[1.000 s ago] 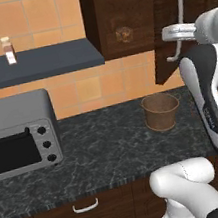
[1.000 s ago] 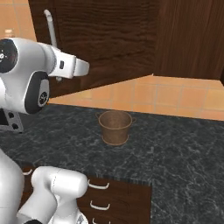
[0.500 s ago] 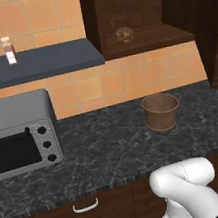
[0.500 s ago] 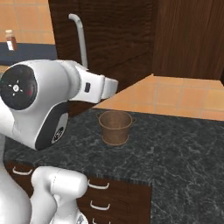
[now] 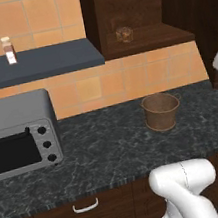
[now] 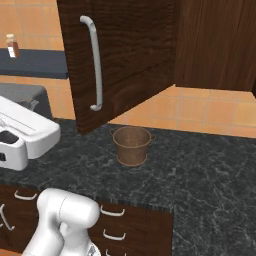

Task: Open the cabinet, pick up the bread from the cabinet and place it in the basket. Then move the basket to the dining counter.

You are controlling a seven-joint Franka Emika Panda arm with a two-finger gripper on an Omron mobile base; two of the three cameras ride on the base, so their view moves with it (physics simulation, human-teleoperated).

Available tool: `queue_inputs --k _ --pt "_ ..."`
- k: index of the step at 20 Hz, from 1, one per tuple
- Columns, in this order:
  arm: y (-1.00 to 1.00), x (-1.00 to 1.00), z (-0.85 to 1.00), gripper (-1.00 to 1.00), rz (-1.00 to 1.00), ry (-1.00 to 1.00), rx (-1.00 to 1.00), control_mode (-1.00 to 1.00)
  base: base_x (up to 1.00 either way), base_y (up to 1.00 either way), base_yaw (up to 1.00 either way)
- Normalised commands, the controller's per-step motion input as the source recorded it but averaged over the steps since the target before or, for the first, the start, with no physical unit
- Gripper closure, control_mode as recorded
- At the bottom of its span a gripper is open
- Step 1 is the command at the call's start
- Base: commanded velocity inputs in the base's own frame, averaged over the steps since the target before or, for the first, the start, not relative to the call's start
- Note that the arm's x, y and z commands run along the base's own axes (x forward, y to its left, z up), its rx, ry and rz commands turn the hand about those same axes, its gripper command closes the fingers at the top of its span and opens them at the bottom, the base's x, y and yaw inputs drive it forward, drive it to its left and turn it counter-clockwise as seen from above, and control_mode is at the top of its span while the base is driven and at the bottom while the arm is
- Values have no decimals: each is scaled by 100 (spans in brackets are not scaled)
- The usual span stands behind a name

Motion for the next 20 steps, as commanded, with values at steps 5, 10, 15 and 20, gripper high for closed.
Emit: queue_inputs --k 5,10,15,20 --pt "85 98 -16 100 -24 9 0 -100 0 0 0" --pt "-54 100 -20 100 -20 15 4 -100 0 0 0" --pt "-38 100 -32 100 -13 3 1 -100 0 0 0" --pt "4 52 -11 100 -7 -7 -6 -100 0 0 0"
